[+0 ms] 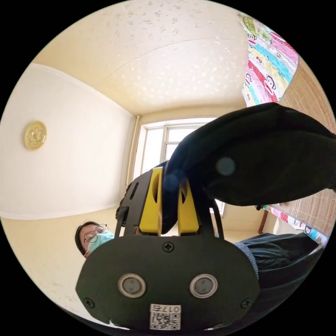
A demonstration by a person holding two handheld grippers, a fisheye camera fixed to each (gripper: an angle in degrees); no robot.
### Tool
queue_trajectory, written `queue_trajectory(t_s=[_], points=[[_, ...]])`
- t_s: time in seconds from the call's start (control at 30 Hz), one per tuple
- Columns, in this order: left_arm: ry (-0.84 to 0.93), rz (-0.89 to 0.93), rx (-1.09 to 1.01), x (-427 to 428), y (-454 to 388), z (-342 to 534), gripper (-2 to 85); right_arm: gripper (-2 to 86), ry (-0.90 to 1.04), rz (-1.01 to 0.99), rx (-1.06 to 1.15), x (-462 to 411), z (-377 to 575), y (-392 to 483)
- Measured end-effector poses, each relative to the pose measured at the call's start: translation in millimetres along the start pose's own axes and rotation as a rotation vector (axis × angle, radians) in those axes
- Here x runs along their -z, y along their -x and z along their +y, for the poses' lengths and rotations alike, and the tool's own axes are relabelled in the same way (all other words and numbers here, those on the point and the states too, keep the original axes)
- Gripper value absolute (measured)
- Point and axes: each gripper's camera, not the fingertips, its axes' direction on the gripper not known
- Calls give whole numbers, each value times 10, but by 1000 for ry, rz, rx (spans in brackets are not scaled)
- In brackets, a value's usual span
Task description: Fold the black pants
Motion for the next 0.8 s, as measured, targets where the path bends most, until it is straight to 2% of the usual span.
queue_trajectory(t_s=[0.1,0.2,0.3,0.53,0.63,0.7,0.77,0.8], points=[[-161,199,236,217,535,217,90,56,93,-49,66,-91,231,-26],[-349,426,350,435,976,408,88,60,240,-99,198,-244,497,52],[-502,577,398,613,1218,461,86,64,390,-88,338,-395,823,164],[-574,654,347,897,1358,142,86,74,446,-76,556,-264,1703,162],[-602,666,383,1002,1466,63,87,81,457,-94,743,-51,2170,266],[-642,679,421,1099,1618,53,87,83,385,-16,904,142,2504,414],[-666,664,398,1198,1676,17,87,96,119,273,1109,323,2985,602],[-664,663,384,1243,1700,-27,86,103,57,361,1145,321,3092,630]])
